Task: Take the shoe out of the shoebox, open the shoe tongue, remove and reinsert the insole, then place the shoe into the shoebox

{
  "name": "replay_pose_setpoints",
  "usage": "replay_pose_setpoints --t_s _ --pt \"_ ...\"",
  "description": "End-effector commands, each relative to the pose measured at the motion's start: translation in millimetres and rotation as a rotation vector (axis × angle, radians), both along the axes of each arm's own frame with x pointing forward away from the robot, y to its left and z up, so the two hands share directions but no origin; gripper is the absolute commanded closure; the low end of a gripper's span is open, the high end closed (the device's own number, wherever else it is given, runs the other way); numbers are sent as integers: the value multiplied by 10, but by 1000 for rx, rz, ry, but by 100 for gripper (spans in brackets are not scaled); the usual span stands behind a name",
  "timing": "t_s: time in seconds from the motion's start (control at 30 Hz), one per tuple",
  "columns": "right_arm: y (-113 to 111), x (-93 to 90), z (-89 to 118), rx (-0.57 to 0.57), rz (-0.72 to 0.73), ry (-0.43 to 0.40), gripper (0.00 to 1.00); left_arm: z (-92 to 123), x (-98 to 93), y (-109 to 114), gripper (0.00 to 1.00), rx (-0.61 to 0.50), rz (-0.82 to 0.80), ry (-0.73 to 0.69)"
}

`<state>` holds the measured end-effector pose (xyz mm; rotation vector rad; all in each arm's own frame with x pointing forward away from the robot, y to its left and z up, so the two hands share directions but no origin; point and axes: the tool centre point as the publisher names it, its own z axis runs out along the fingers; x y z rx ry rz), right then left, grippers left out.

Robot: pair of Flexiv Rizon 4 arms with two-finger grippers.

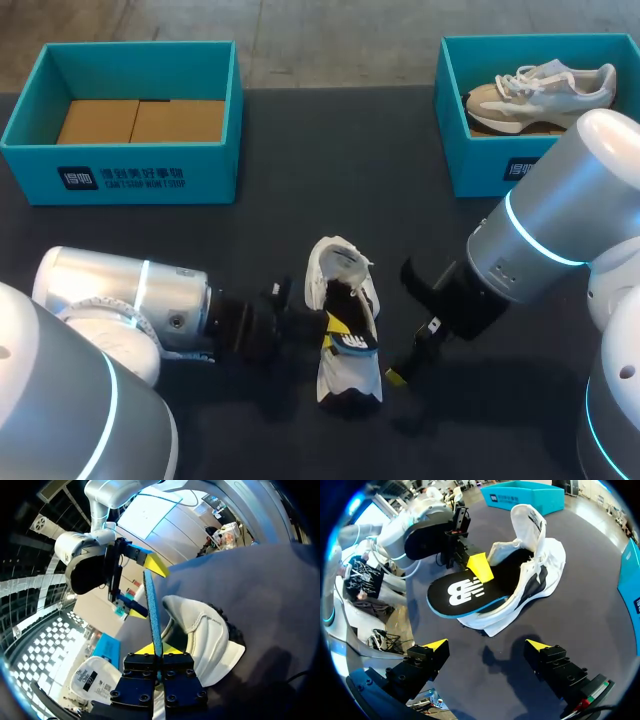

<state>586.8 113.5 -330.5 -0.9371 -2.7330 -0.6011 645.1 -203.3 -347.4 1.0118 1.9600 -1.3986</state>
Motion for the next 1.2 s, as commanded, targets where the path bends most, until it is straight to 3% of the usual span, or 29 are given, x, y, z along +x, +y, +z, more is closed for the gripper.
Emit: replay_pose_setpoints --t_s 0.03,0.23,0.37,0.4,0.67,0.8,1.0,1.07,1.13,1.2 --pt "11 -10 -9 -1 -2 -2 0 -52 32 -59 100 12 10 -1" --pt "11 -10 -9 -1 -2 -2 0 -43 31 -45 100 6 12 18" --pt "11 -10 -9 -1 -2 -2 0 15 -37 -51 69 -13 5 38" --pt "11 -10 -9 -1 -2 -2 0 32 -54 -55 66 -16 5 40" --pt "11 -10 -9 -1 -2 -2 0 123 -106 -101 71 -43 8 61" --pt "11 -10 -9 -1 -2 -2 0 140 -126 -135 80 -51 8 70" --pt "11 -10 -9 -1 -2 -2 0 140 -133 -182 81 -47 6 77" --pt "11 -10 -9 -1 -2 -2 0 140 -132 -191 86 -41 4 74" --pt "11 -10 -9 -1 -2 -2 0 141 -130 -194 100 -37 -1 70" --pt "11 -10 -9 -1 -2 -2 0 135 -128 -196 100 -34 -5 65"
